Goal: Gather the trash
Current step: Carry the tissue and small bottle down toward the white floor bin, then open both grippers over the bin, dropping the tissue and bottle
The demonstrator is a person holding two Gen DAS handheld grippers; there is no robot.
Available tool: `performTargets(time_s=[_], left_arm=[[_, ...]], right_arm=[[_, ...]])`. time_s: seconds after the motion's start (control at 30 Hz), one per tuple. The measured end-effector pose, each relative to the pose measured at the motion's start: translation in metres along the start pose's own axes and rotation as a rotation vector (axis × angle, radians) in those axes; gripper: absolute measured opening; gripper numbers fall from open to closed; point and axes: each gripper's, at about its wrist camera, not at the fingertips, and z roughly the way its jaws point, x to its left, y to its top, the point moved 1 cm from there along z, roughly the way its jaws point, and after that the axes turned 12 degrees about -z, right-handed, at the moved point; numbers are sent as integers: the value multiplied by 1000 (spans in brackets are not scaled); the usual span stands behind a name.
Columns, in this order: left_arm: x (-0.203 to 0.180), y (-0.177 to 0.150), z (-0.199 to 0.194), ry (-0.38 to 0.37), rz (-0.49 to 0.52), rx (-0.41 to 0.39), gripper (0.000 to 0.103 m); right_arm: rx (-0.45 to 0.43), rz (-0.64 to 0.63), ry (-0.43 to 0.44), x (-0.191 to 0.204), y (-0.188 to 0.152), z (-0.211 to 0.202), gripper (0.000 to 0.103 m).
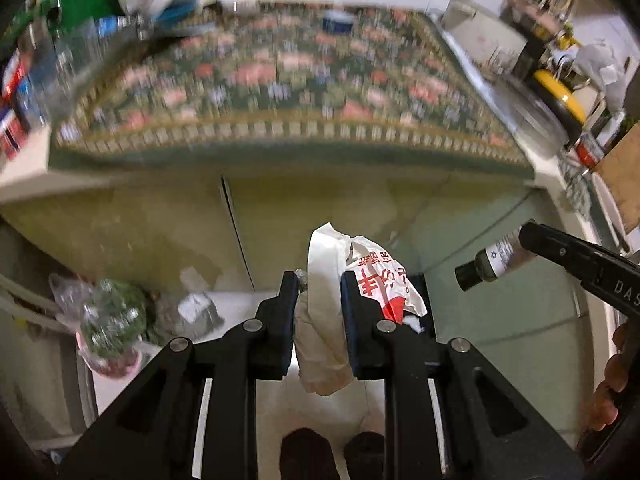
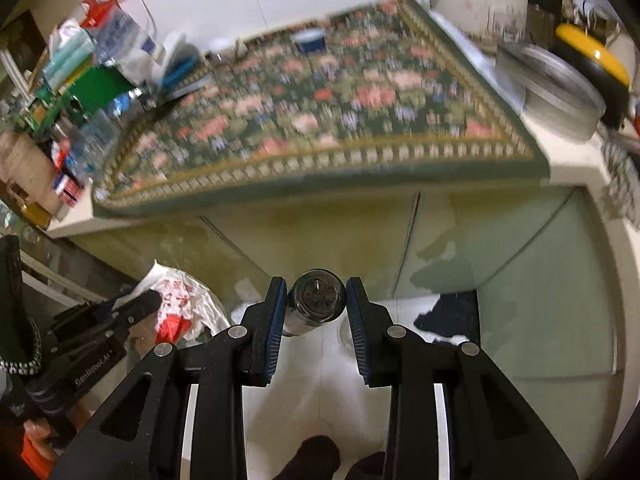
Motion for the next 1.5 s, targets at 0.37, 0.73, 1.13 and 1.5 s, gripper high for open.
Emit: performTargets(time_s=[0.37, 0.73, 1.13, 1.5], left_arm=[[18, -83, 132, 69, -121, 103, 21], [35, -107, 223, 93, -181, 124, 21], [-2, -110, 318, 32, -87, 159, 24], [-24, -122, 381, 43, -48, 239, 47]], right_arm=[[173, -10, 36, -50, -73, 130, 28], [170, -67, 82, -59, -84, 215, 39], [143, 21, -23, -117, -110, 233, 57], [151, 62, -55, -139, -129, 235, 57]])
